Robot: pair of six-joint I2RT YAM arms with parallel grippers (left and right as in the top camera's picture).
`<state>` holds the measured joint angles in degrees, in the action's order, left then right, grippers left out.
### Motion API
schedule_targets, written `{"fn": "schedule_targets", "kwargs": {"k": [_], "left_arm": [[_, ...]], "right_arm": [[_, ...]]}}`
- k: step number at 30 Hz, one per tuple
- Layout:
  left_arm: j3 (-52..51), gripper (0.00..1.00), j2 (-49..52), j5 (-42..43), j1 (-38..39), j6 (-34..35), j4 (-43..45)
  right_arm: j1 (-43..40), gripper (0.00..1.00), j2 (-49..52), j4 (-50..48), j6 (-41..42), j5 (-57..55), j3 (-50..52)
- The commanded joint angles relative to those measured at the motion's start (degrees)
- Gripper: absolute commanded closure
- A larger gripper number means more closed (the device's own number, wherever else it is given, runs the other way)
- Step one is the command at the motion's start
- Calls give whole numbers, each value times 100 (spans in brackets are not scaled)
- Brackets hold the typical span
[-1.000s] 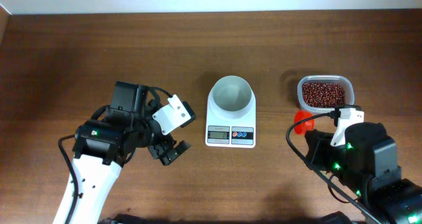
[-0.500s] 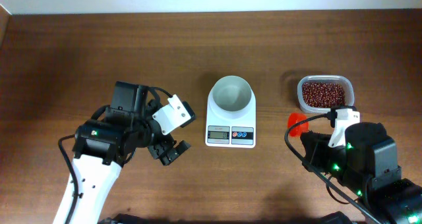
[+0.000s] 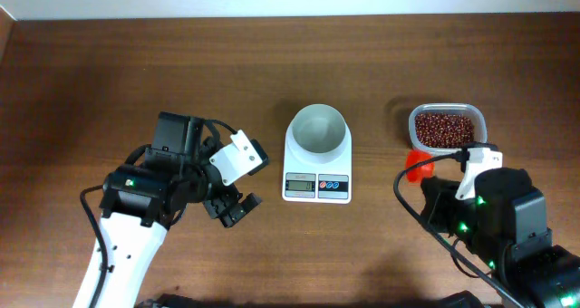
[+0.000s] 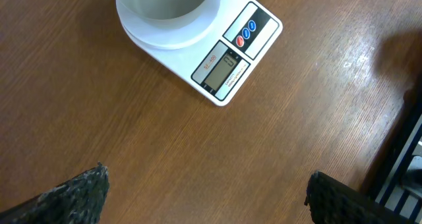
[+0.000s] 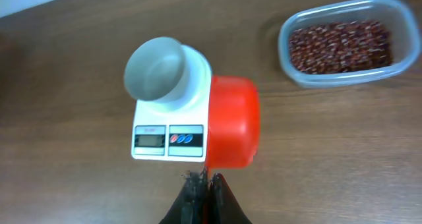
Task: Scoop and weigh 50g on scale
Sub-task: 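Move the held scoop with the right gripper over the bean tub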
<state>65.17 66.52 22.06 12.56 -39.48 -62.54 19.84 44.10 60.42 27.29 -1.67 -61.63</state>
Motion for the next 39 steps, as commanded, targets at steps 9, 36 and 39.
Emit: {"fn": "schedule_targets", "kwargs": {"k": [9,36,39], "left_arm": [[46,1,-87,0,-24,-70,-7],[46,1,-87,0,-24,-70,-7],[46,1,-87,0,-24,-70,-7]], "right_arm": [[-42,96,796,-289,57,-979,-129],[-1180,96,3171,-1241,-1440,-522,-1121],[-1338,96,3519,-1244,-1928,-505,-1211]]}}
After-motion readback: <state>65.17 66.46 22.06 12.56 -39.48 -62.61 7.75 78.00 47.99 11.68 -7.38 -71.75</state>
